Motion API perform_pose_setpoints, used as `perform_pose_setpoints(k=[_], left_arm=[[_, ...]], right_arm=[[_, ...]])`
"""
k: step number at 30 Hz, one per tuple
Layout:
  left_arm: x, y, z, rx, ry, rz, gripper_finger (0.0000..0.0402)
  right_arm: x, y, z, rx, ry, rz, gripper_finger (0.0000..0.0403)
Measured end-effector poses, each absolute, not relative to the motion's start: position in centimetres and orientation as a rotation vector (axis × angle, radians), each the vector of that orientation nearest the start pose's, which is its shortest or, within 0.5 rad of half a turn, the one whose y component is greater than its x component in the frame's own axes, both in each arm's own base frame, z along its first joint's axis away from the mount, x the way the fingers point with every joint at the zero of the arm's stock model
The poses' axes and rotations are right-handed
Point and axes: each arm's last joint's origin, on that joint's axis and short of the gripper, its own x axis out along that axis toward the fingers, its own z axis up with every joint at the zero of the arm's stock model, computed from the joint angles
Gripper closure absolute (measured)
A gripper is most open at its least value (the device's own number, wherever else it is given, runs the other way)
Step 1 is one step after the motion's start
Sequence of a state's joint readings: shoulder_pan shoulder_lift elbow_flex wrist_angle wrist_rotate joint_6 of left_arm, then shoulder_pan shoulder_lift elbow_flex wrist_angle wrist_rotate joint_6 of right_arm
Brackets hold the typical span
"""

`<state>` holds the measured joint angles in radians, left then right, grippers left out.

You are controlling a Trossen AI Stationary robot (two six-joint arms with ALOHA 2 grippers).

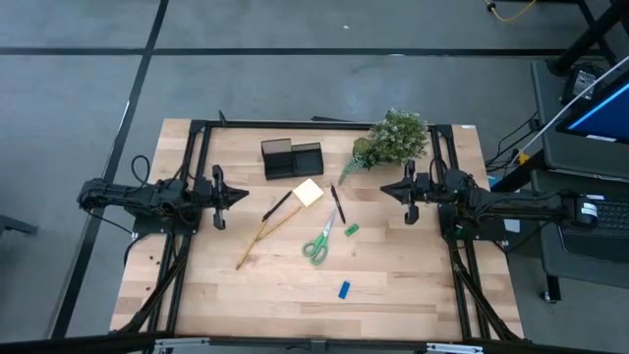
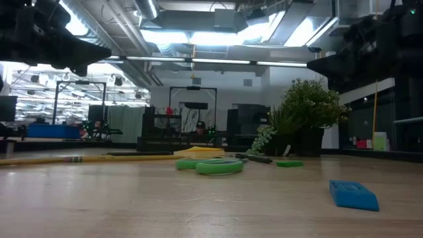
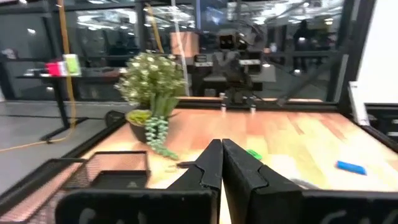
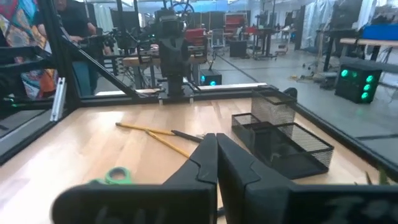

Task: Pick and place office supplies into organizer
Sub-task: Put the green eraser into the black desk organizer

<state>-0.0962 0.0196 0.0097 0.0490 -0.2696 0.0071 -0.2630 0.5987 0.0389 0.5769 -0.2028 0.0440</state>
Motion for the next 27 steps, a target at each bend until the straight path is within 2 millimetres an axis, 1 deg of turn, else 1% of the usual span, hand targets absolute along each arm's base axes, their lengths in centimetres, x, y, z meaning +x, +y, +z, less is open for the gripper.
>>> perform_pose_setpoints(k=[5,7,9,11,16,18,22,27], left_arm=[[9.8,-0.2,16.9,-0.070,-0.033,0.163,0.0398],[9.8,-0.2,17.0,-0.094,-0.043,0.172,0.0398],[9.7,-0.1,17.6,-0.101,-0.058,0.189,0.0398],[9.5,-0.1,18.8,-0.102,-0.085,0.189,0.0398],[9.0,-0.1,21.4,-0.060,-0.064,0.184,0.0398],[9.0,0.0,22.1,-0.063,-0.048,0.200,0.0398],[9.3,0.0,22.9,-0.066,-0.018,0.206,0.0398],[9.7,-0.1,22.8,-0.046,0.016,0.181,0.0398]], right_arm=[[14.5,-2.8,20.4,0.018,0.063,-0.032,0.0399],[14.8,-2.9,21.5,0.010,0.095,-0.056,0.0400],[15.1,-2.9,22.4,0.012,0.110,-0.074,0.0400],[15.4,-3.0,23.0,0.011,0.113,-0.078,0.0400],[15.7,-3.1,23.4,0.017,0.113,-0.087,0.0398],[15.8,-3.2,23.4,0.014,0.105,-0.112,0.0397],[15.8,-3.2,23.5,0.011,0.102,-0.131,0.0397],[15.8,-3.2,23.3,-0.001,0.118,-0.127,0.0397]])
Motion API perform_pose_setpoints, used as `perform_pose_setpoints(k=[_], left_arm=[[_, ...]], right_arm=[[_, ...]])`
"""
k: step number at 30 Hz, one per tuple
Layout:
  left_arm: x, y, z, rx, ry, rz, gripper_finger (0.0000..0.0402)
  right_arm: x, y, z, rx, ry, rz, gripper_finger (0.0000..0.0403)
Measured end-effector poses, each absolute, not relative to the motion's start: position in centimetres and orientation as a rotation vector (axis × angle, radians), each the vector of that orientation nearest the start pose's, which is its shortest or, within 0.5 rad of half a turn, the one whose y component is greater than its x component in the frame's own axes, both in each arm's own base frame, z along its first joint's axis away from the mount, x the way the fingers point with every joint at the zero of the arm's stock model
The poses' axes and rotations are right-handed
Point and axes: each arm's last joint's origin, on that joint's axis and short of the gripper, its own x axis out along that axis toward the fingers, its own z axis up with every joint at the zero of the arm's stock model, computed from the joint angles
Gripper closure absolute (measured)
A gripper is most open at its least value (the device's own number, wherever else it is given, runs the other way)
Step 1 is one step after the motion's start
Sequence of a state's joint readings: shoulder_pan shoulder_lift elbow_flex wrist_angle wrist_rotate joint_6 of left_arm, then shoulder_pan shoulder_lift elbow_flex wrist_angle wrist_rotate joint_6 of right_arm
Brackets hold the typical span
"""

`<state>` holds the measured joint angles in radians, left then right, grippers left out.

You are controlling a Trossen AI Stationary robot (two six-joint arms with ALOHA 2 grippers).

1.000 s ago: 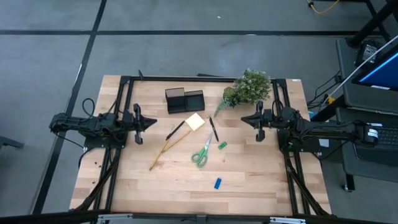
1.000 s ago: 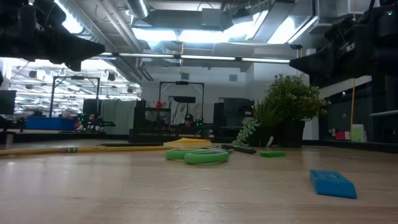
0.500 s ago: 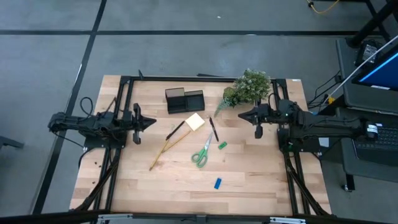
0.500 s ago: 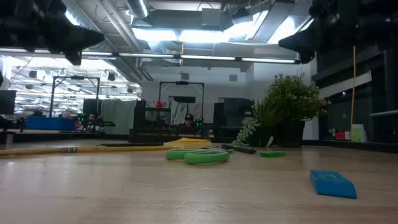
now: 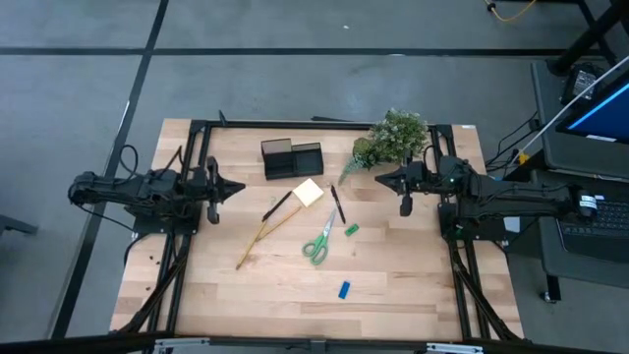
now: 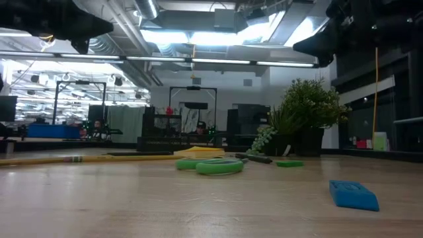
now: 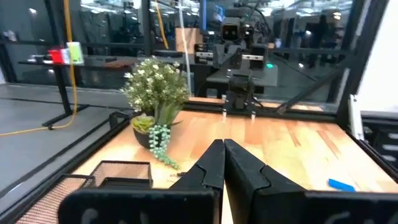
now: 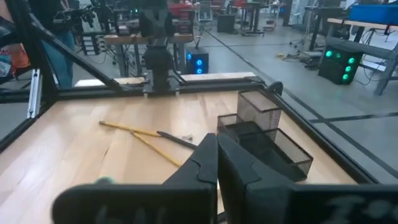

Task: Pick and place office supplies into organizer
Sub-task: Put the green eraser into the black desk organizer

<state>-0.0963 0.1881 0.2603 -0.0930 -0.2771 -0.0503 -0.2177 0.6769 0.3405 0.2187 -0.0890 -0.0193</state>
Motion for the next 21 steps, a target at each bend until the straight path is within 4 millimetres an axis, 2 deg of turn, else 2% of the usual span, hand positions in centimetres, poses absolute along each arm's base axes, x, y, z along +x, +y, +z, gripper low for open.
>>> perform_pose_setpoints(k=[4,16,19,21], left_arm=[[9.9,-0.4,22.4,-0.069,0.060,0.100,0.0395],[12.1,-0.6,21.4,-0.088,0.191,0.107,0.0399],[12.8,-0.7,22.4,-0.086,0.211,0.107,0.0399],[13.2,-0.7,23.6,-0.080,0.219,0.107,0.0399]], right_arm=[[15.9,-2.7,23.2,-0.038,0.126,-0.049,0.0400],[16.0,-1.3,23.2,-0.016,0.136,0.038,0.0400],[16.1,-1.1,23.7,-0.015,0.142,0.050,0.0401],[16.2,-1.1,24.9,-0.017,0.127,0.050,0.0400]])
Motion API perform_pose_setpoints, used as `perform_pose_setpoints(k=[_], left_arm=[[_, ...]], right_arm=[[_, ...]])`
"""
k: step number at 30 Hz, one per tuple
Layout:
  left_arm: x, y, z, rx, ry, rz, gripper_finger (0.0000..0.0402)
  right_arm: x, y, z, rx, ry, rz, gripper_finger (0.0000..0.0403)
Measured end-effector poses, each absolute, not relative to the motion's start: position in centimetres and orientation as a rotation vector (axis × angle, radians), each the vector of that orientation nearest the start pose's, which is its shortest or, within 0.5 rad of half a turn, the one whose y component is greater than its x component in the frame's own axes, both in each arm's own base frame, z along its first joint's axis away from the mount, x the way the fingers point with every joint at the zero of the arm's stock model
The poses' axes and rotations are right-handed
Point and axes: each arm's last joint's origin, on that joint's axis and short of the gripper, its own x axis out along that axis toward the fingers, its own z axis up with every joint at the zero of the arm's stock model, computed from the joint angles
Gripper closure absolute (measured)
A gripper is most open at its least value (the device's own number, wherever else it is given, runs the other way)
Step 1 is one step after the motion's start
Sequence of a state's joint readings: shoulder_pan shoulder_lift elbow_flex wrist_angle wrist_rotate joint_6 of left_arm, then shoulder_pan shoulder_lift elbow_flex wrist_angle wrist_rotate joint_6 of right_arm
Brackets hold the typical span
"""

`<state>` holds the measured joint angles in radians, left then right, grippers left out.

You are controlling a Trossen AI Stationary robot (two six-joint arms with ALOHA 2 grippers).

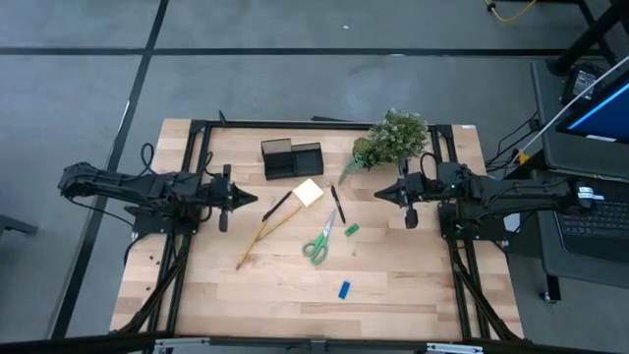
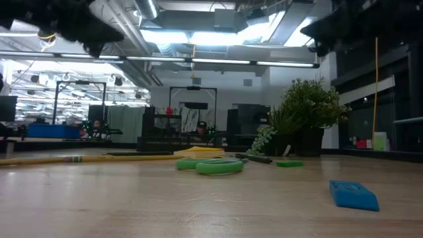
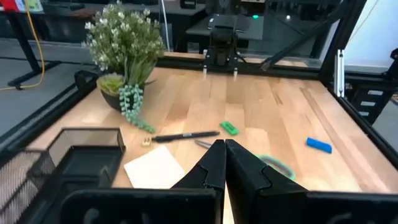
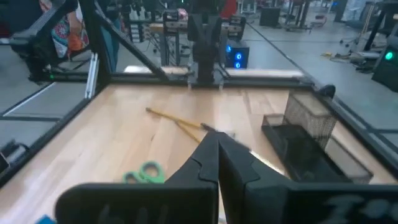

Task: Pick and place office supplies into organizer
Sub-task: Put the green eraser into the black desk organizer

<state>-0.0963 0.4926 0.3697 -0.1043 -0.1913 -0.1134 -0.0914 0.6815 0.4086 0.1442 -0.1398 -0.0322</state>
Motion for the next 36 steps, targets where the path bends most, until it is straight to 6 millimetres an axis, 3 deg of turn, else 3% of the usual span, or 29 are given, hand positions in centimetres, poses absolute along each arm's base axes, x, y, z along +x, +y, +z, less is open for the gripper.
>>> perform_pose_setpoints(k=[6,15,29,36], left_arm=[[14.5,-1.0,25.7,-0.067,0.301,0.099,0.0399],[15.5,-2.5,26.0,0.014,0.341,0.050,0.0400],[15.4,-3.2,25.9,0.032,0.354,0.034,0.0398],[15.4,-3.1,25.8,0.070,0.363,0.037,0.0397]], right_arm=[[16.8,-0.9,27.2,-0.026,0.207,0.067,0.0400],[19.4,1.0,28.7,-0.057,0.370,0.132,0.0400],[22.0,3.2,26.5,-0.102,0.492,0.127,0.0399],[23.0,3.4,26.2,-0.135,0.506,0.133,0.0398]])
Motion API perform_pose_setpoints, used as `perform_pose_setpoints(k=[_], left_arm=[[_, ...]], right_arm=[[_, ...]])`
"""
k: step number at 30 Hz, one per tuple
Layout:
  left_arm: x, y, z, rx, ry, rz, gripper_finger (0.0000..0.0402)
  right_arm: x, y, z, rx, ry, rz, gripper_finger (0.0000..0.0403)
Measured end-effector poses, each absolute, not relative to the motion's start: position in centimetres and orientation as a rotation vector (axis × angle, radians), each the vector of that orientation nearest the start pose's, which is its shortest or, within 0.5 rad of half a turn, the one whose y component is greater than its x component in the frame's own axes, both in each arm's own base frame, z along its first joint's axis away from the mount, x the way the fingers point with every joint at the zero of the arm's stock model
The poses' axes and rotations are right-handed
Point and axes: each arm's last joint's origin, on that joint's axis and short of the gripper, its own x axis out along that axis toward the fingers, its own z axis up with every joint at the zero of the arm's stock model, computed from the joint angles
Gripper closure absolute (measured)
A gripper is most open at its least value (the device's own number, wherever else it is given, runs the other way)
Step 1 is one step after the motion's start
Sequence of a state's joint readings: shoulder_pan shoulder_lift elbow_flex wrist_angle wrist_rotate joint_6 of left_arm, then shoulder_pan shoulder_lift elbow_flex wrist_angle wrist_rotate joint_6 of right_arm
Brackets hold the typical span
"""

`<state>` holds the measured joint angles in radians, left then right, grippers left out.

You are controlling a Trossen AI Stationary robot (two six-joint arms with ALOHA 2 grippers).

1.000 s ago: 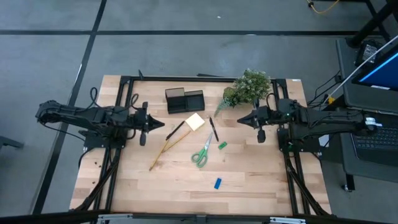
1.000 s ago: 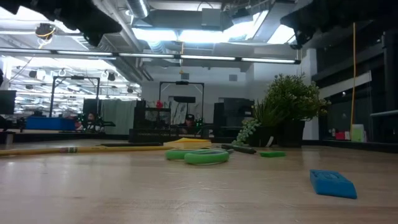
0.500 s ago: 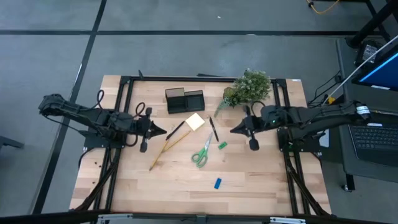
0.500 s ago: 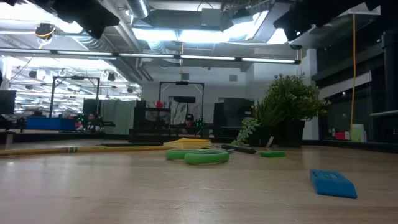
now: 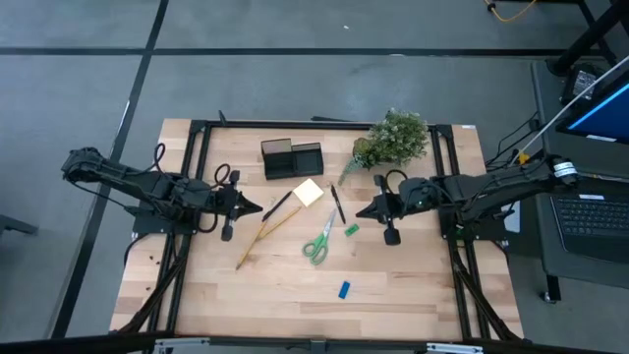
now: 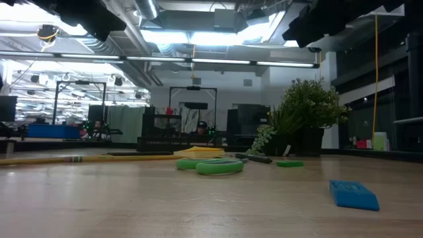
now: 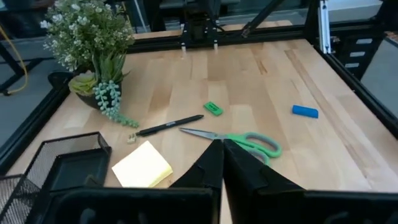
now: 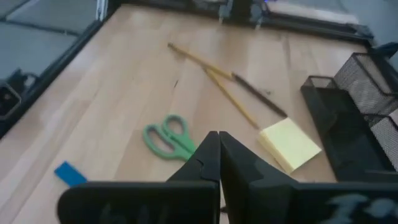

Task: Pick and place office supplies into organizer
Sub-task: Put the green eraser into the black desk organizer

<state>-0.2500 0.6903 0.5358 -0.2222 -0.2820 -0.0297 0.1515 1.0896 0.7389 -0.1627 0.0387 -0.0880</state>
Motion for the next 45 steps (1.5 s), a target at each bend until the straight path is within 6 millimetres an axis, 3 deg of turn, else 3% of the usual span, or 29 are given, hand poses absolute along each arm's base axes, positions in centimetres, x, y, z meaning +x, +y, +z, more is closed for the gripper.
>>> perform_pose_setpoints(k=[9,19,33,45], left_arm=[[15.4,-2.9,25.8,0.109,0.361,0.083,0.0397],[15.4,-2.9,25.8,0.129,0.363,0.079,0.0399],[15.3,-2.9,24.9,0.077,0.395,0.089,0.0399],[15.3,-3.1,24.9,0.105,0.398,0.038,0.0399]], right_arm=[[25.3,3.7,27.3,-0.134,0.772,0.130,0.0398],[27.6,3.7,26.1,-0.232,0.906,0.090,0.0391],[29.2,4.0,21.5,-0.296,1.098,0.121,0.0258],[30.8,4.2,15.7,-0.366,1.306,0.181,0.0240]])
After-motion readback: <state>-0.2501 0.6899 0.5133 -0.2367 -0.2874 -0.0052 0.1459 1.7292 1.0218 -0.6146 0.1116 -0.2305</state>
